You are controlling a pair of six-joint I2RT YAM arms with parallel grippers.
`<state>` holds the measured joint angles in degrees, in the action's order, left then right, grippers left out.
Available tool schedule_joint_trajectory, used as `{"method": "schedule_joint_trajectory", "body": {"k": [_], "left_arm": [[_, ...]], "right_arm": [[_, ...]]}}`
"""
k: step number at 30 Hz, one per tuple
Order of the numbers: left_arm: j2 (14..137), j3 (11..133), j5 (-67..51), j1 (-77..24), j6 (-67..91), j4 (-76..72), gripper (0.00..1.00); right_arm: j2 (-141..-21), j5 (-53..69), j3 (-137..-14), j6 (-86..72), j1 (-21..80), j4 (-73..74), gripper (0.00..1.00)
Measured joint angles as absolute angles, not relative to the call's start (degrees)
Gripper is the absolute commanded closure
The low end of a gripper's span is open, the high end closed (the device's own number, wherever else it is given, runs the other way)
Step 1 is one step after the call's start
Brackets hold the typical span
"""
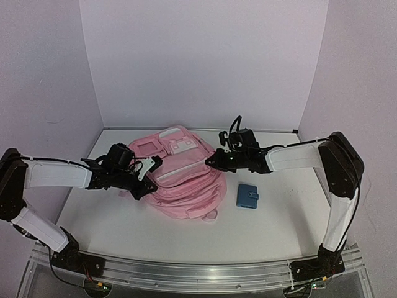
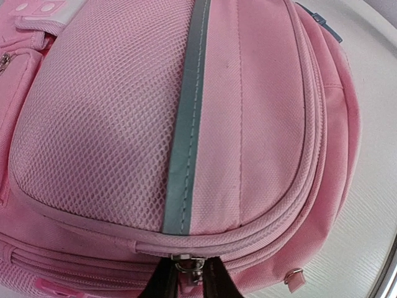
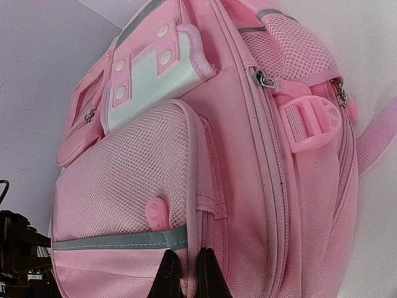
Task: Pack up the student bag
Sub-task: Zip the student bag at the center of the board.
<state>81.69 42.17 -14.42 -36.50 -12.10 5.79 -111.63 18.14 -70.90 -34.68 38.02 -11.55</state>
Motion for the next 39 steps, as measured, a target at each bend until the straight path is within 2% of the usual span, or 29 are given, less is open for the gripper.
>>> {"method": "schedule_joint_trajectory", "body": {"k": [2, 11, 20, 29, 32, 36, 39], "left_arm": [[81.73, 42.36, -13.15, -37.70, -11.56, 6.24, 0.99], [80.62, 42.61, -10.53, -40.87, -5.64, 7.62, 1.00], [79.20, 42.73, -17.12, -41.02, 8.11, 6.94, 1.00], [85.94, 48.12, -22.51, -45.03, 18.72, 6.53, 0.99], [87.94, 49.90, -22.51, -46.73, 21.07, 6.08, 0.95], [88.26, 50.11, -22.35, -47.28, 24.36, 5.61, 0.76], [87.89, 50.11, -22.46, -47.88, 26.69, 5.47, 0.63]], "right_arm": [[-111.63, 18.20, -70.98, -34.68, 38.00, -11.54, 1.00], [-111.63, 17.14, -71.02, -34.80, 38.05, -11.53, 1.00], [-110.44, 13.13, -66.26, -37.42, 39.02, -17.29, 1.00], [-108.53, 4.70, -62.53, -39.37, 40.76, -20.96, 1.00], [-108.51, 2.72, -62.27, -39.52, 41.29, -21.40, 1.00], [-108.40, 1.14, -61.75, -39.42, 41.76, -22.02, 0.99], [-107.57, 0.89, -61.69, -38.74, 41.92, -21.54, 0.85]]}}
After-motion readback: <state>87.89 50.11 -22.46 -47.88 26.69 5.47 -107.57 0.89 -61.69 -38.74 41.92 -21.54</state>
